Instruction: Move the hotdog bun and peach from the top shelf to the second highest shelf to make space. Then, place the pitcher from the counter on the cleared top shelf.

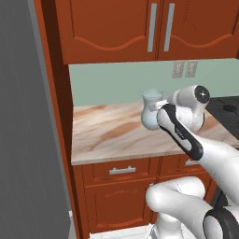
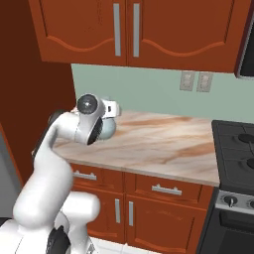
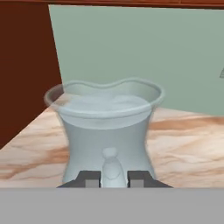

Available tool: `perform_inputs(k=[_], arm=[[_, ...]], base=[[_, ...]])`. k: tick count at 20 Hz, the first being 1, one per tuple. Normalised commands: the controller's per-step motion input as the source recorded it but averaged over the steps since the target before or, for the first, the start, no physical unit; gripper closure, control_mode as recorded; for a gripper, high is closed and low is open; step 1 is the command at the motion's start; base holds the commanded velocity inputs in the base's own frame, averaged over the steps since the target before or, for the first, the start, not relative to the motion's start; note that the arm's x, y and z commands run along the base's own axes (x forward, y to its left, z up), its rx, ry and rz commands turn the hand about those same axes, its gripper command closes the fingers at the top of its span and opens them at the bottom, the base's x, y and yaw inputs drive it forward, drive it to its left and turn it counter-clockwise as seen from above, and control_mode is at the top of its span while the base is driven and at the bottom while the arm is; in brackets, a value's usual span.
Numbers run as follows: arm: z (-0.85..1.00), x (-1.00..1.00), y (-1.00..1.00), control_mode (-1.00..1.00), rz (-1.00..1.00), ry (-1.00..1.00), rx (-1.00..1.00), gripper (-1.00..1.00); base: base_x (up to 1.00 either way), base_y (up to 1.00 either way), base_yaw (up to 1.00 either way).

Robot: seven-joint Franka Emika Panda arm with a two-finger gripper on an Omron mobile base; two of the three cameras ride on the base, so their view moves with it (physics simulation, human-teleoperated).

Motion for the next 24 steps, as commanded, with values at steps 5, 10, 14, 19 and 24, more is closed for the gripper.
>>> perform_inputs(k=[5,10,14,19,24], arm=[[0.43,-0.92,0.0,-1.0,0.0,0.28,-0.02,1.0],[-0.2,-1.0,0.0,-1.0,0.0,0.01,-0.08,1.0],[-0.15,-0.8,0.0,-1.0,0.0,-0.15,-0.03,1.0],[0.17,-0.26,0.01,-1.0,0.0,-0.14,0.0,1.0],[0.25,-0.14,0.1,-1.0,0.0,-0.07,0.0,1.0]], base=[[0.0,0.0,0.0],[0.0,0.0,0.0],[0.0,0.0,0.0],[0.0,0.0,0.0],[0.0,0.0,0.0]])
